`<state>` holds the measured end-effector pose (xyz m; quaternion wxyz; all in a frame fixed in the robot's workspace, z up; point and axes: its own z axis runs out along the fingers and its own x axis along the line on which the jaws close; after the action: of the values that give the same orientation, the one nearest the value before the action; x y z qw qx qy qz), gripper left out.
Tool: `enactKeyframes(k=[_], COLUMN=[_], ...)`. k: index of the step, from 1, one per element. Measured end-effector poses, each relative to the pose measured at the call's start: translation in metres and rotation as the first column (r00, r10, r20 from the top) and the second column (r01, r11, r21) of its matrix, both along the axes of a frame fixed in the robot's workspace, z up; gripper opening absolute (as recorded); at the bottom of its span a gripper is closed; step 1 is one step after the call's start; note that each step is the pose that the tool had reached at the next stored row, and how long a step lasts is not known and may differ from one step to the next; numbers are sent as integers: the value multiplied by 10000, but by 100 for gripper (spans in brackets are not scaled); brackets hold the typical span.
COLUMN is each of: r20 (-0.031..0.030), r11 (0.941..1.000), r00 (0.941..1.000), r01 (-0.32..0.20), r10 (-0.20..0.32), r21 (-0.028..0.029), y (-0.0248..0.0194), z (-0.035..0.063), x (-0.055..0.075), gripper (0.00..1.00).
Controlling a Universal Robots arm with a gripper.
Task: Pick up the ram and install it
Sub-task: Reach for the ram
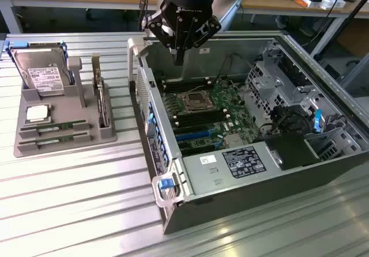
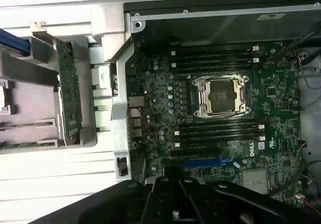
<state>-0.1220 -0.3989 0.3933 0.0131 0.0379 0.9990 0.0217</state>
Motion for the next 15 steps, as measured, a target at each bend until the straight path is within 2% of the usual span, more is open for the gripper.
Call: enactKeyframes(k=[1, 5, 11, 15], r20=[0, 0, 1, 2], r11=[10000, 10000, 10000, 10000], r00=[10000, 10000, 10000, 10000], r01=[0, 0, 1, 0], r10=[0, 0, -1, 0], r21=[0, 0, 0, 0], y=[0, 0, 0, 0], z=[0, 0, 0, 0], x=[-74, -209, -290, -423], gripper=[10, 10, 10, 10])
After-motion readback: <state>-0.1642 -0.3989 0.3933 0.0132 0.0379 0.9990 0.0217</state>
